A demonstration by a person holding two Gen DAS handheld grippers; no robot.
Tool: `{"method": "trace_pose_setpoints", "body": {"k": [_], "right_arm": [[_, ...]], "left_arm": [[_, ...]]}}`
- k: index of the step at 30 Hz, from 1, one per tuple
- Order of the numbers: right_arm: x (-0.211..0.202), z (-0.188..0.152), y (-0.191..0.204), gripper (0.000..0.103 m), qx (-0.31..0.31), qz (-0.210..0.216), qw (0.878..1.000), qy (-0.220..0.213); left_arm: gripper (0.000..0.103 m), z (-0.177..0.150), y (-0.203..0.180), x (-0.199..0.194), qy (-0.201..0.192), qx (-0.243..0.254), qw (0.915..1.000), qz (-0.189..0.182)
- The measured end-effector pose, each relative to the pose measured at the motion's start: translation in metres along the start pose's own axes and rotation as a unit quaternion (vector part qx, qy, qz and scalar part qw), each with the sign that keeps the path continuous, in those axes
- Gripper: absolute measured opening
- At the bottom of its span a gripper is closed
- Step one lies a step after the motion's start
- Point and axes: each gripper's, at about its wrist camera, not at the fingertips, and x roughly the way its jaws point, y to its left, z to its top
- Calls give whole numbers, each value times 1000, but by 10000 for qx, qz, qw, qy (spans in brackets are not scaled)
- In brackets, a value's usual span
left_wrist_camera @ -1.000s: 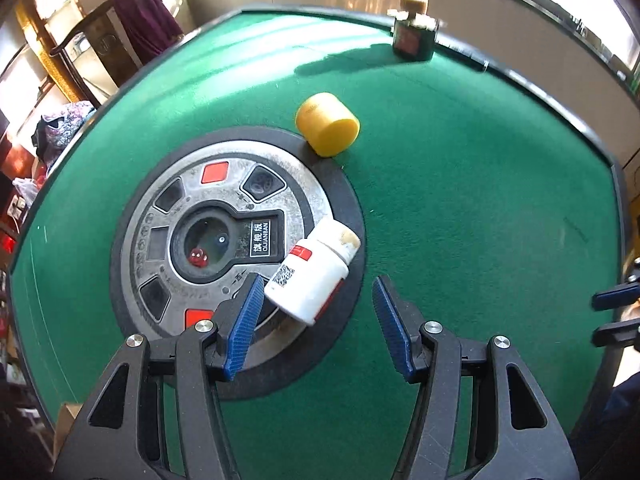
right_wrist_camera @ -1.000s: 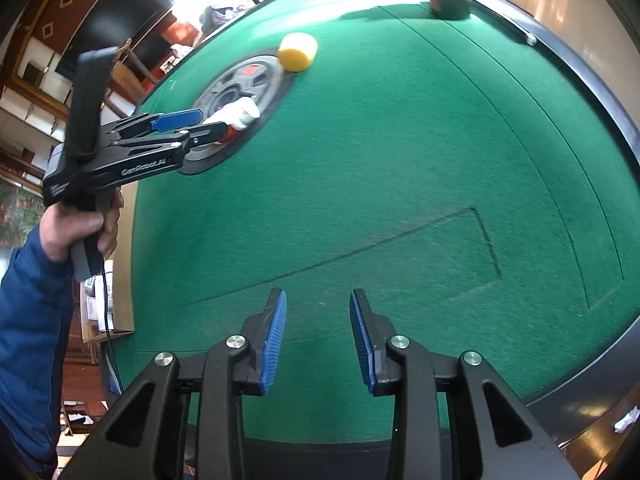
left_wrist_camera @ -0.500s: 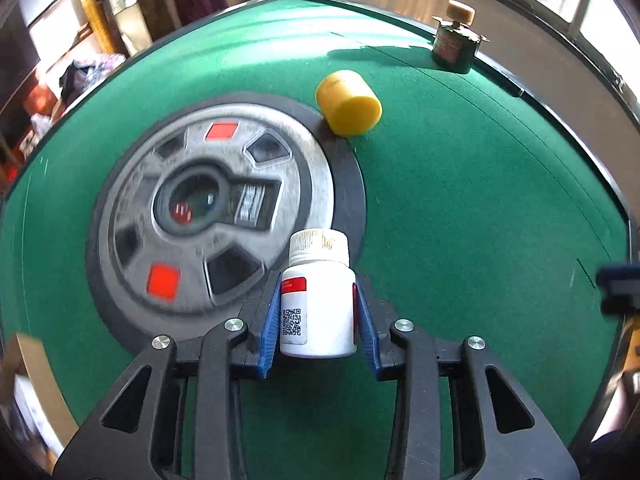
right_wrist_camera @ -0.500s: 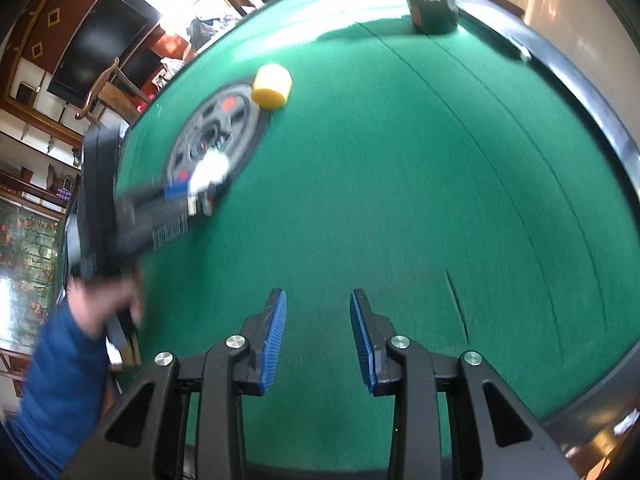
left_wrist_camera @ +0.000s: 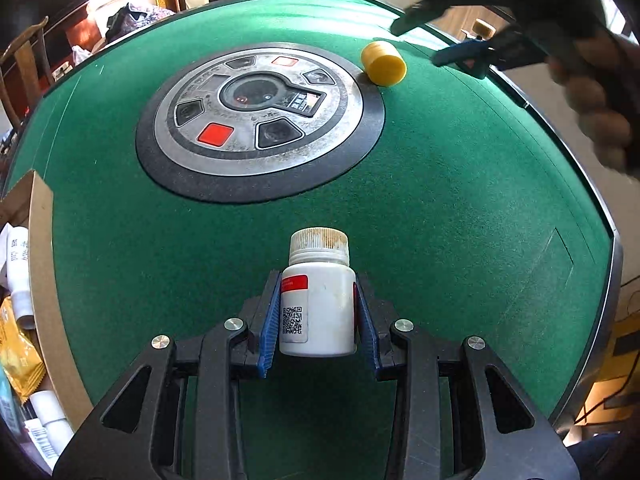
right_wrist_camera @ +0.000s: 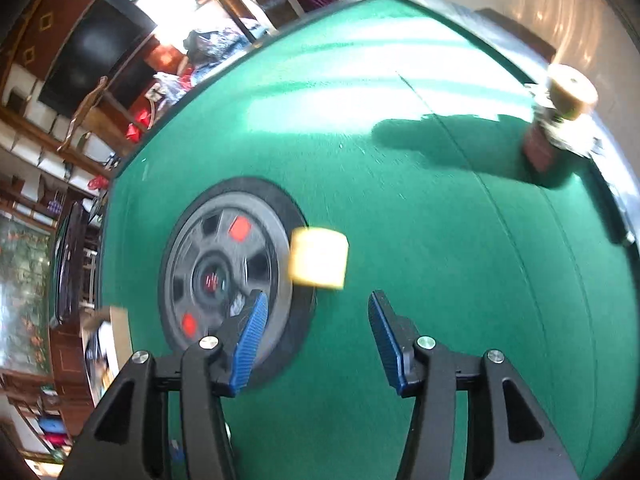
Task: Organize objects
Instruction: 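Grasp the white pill bottle with the left gripper while the right gripper grasps the yellow tape roll, then carry the pill bottle to the box with the left gripper while the right gripper carries the tape roll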
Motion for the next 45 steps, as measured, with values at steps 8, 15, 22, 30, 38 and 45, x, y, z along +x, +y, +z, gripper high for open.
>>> {"method": "trace_pose_setpoints", "body": {"k": [8, 15, 22, 30, 38, 45], "right_arm": [[42, 19, 14, 53, -88, -643, 9975, 271], [44, 7, 25, 40, -557, -731, 9957, 123], [15, -44, 30, 40, -919, -282, 9953, 144], [-5, -116, 21, 40, -1087, -31, 9933, 391], [-8, -155, 21, 40, -1149, 15, 9921, 513], [-18, -177, 33, 40, -1251, 82, 9908, 504]], "left_arm": [[34, 1, 1, 1, -20, 32, 10000, 1], [34, 2, 1, 3, -134, -5, 9999, 13], [34, 0, 2, 1, -152, -77, 9999, -17], [34, -14, -5, -5, -115, -39, 9999, 8], [34, -35, -11, -19, -117, -15, 9999, 34], [34, -44, -9, -41, -283, -18, 9995, 120]]}}
